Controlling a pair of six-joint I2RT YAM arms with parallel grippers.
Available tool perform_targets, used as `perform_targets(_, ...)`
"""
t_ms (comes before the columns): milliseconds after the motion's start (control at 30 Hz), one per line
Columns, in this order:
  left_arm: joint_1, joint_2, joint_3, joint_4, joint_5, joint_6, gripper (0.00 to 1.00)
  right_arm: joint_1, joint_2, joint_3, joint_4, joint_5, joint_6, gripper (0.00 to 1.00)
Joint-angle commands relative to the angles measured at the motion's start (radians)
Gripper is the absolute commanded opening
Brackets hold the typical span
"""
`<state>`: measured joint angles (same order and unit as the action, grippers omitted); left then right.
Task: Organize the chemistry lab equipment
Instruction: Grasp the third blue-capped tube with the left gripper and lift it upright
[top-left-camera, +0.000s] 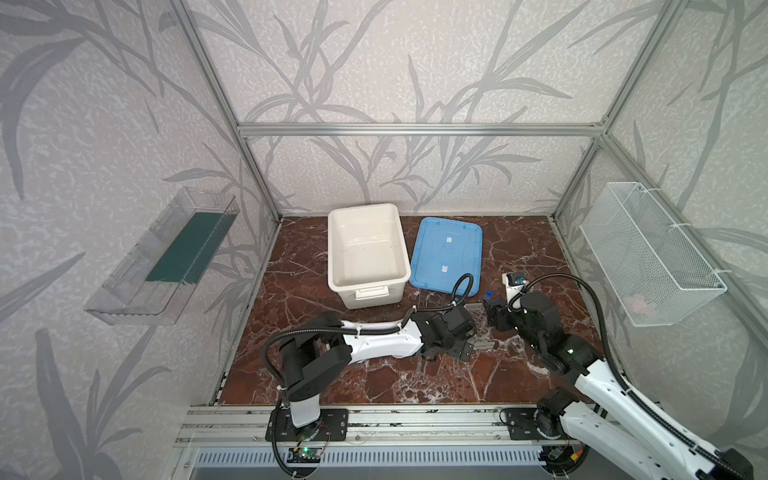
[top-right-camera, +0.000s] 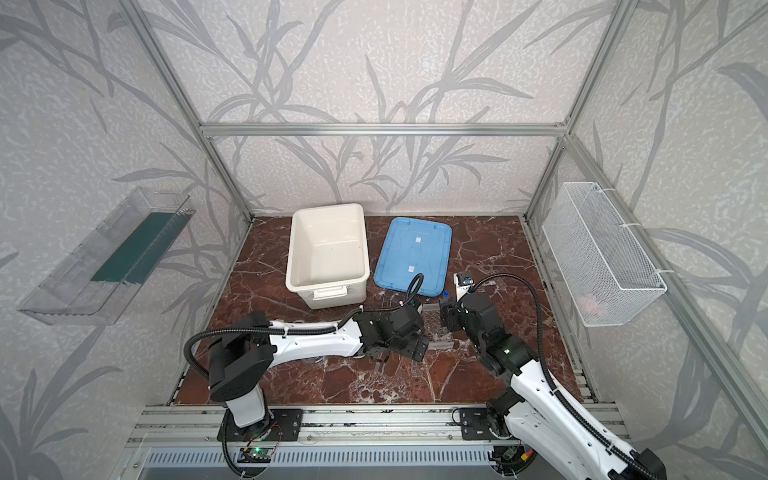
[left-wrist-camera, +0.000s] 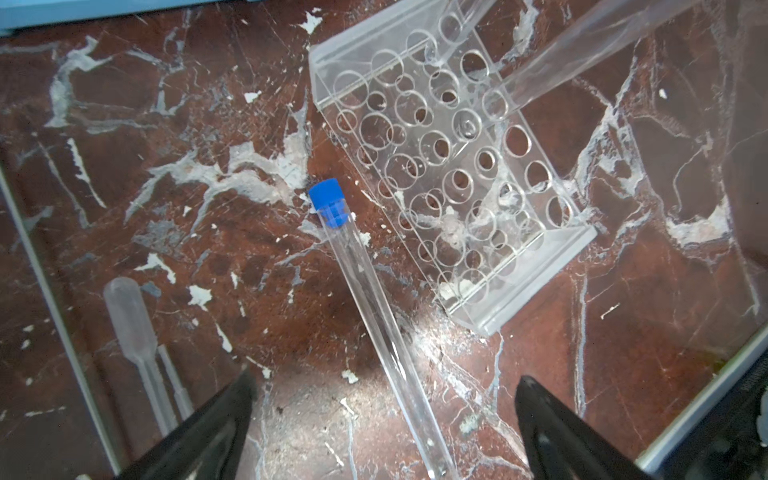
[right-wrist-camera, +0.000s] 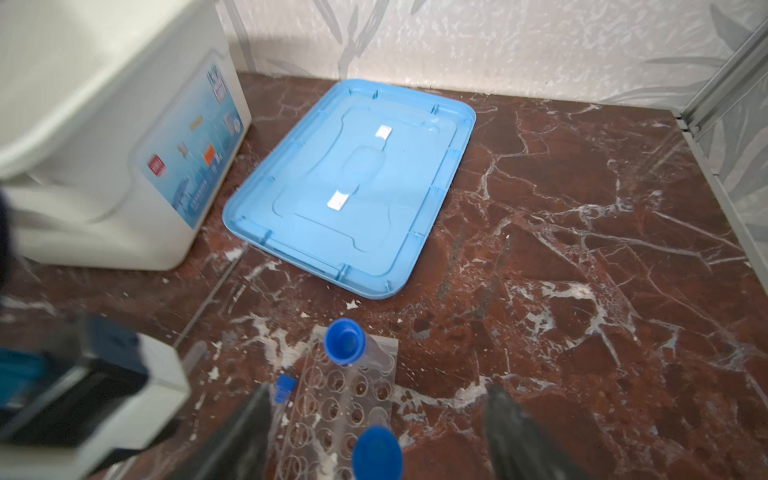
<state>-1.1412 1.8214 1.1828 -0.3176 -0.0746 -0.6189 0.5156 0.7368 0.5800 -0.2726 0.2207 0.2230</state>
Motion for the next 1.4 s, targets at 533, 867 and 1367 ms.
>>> perform_targets(533,-0.037,0.161,0.148,-0.293,-0.085,0.032,0.68,0.001,-0.119,0.181,-0.33,0.044,0.094,0.92)
perform_targets(867,-0.035,0.183,0.165,-0.327,-0.109,0.002,0.32,0.0,-0.117,0.179,-0.326,0.039,0.098,0.92)
perform_targets(1367,0.031,-0.051,-0.066,-0.02,-0.086,-0.014,0.18,0.001,-0.171,0.154,-0.25,-0.128,0.067,0.91)
